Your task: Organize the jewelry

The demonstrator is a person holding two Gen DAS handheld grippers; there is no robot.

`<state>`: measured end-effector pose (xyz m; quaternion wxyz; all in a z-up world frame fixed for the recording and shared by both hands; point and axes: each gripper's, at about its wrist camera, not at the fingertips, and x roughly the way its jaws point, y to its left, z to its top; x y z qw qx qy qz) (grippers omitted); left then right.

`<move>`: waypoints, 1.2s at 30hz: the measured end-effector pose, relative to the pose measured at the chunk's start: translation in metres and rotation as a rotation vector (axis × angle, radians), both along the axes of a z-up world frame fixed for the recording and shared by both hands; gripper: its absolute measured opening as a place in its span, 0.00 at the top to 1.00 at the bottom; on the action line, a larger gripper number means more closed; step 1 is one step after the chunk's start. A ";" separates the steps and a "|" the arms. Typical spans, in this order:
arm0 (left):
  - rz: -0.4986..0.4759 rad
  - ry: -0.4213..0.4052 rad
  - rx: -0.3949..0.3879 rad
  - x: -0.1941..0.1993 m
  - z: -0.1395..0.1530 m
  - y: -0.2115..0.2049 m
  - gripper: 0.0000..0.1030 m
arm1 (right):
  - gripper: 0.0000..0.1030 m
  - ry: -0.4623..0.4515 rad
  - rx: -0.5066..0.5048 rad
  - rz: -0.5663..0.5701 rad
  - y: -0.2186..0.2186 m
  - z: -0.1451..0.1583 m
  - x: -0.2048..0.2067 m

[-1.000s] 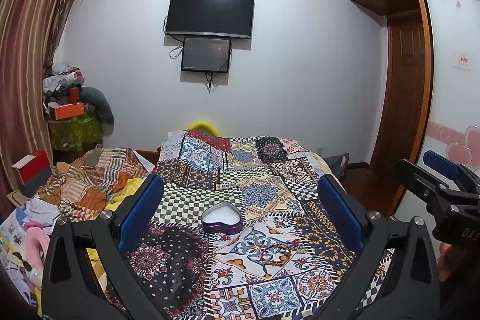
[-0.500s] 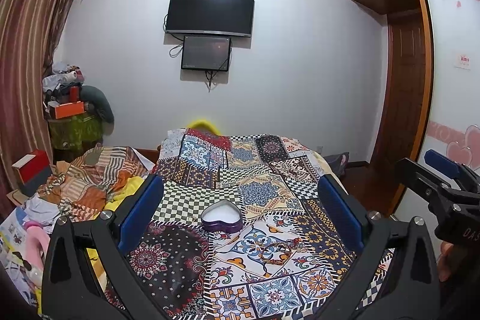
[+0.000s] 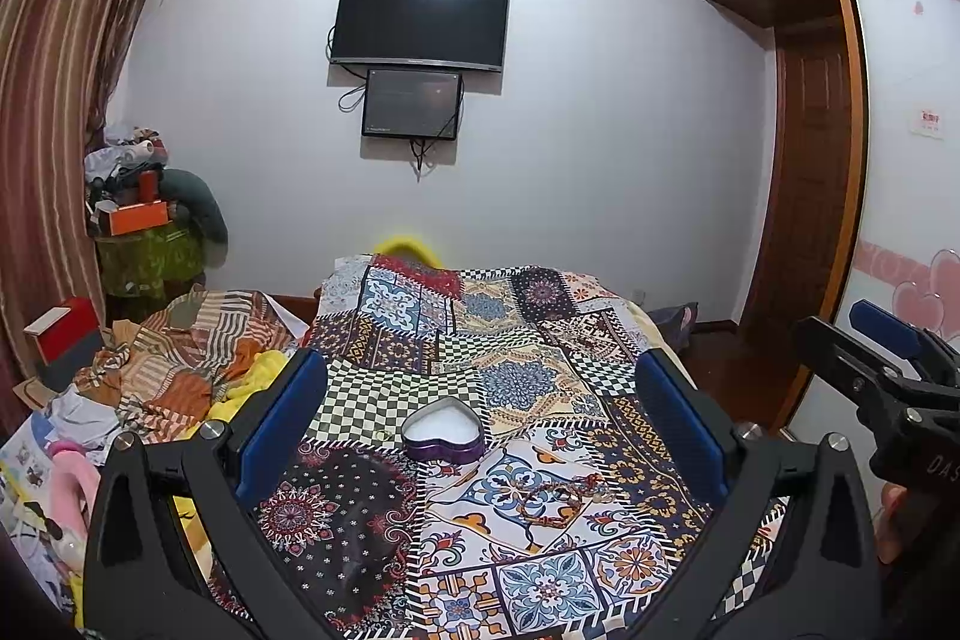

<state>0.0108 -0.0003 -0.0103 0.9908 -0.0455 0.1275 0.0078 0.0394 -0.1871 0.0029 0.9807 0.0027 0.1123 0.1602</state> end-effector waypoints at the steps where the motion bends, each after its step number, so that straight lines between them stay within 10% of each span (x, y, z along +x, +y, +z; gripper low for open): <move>1: 0.000 0.000 0.001 0.000 0.000 0.000 0.00 | 0.00 0.000 0.000 0.000 0.000 0.000 -0.001; 23: 0.004 0.050 -0.004 0.021 -0.018 0.002 0.00 | 0.00 0.066 -0.017 -0.022 -0.005 -0.020 0.021; 36: 0.073 0.332 -0.004 0.086 -0.099 0.020 0.01 | 0.00 0.282 -0.168 -0.089 -0.015 -0.093 0.079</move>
